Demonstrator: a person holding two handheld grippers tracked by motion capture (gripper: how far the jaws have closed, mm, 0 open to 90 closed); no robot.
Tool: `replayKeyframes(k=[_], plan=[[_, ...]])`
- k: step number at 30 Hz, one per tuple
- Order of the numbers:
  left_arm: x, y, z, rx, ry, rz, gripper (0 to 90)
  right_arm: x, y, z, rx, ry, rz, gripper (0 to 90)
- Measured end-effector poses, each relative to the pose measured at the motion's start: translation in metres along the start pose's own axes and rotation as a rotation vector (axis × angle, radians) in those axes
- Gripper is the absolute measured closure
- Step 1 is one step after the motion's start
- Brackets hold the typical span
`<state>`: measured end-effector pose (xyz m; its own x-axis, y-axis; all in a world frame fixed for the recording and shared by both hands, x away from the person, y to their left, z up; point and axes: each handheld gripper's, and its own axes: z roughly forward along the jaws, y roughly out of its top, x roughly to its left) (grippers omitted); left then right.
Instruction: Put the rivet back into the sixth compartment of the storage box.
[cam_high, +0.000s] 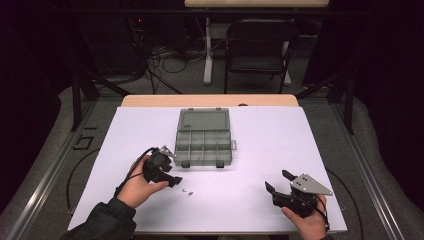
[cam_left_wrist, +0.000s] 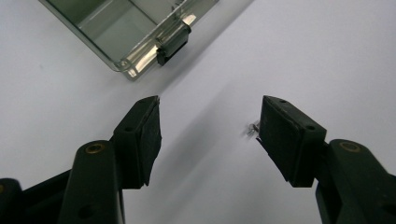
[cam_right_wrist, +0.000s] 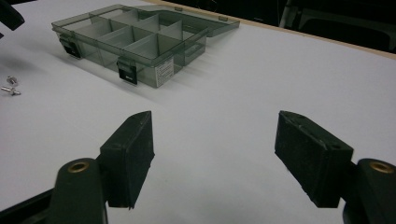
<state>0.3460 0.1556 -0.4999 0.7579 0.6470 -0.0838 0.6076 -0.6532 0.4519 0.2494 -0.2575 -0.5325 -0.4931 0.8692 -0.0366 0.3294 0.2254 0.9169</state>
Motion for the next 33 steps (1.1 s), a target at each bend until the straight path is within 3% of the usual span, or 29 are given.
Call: replayKeyframes(k=[9,16,22,26,33], plan=[[-0.013,-0.003,0.009,0.032,-0.016,0.046,45.7,0.000,0.000,0.000,0.000,0.003,-0.001,27.9],[-0.019,-0.006,0.017,0.048,-0.035,0.035,52.1,0.000,0.000,0.000,0.001,-0.001,-0.001,27.8],[-0.022,-0.006,0.022,0.074,-0.039,0.064,59.5,0.000,0.000,0.000,0.002,0.000,-0.001,27.8],[-0.024,-0.005,0.025,0.078,-0.047,0.054,65.9,0.000,0.000,0.000,0.000,0.001,-0.001,27.8],[-0.026,-0.003,0.028,0.101,-0.033,0.061,74.4,0.000,0.000,0.000,-0.002,-0.002,0.000,27.7]])
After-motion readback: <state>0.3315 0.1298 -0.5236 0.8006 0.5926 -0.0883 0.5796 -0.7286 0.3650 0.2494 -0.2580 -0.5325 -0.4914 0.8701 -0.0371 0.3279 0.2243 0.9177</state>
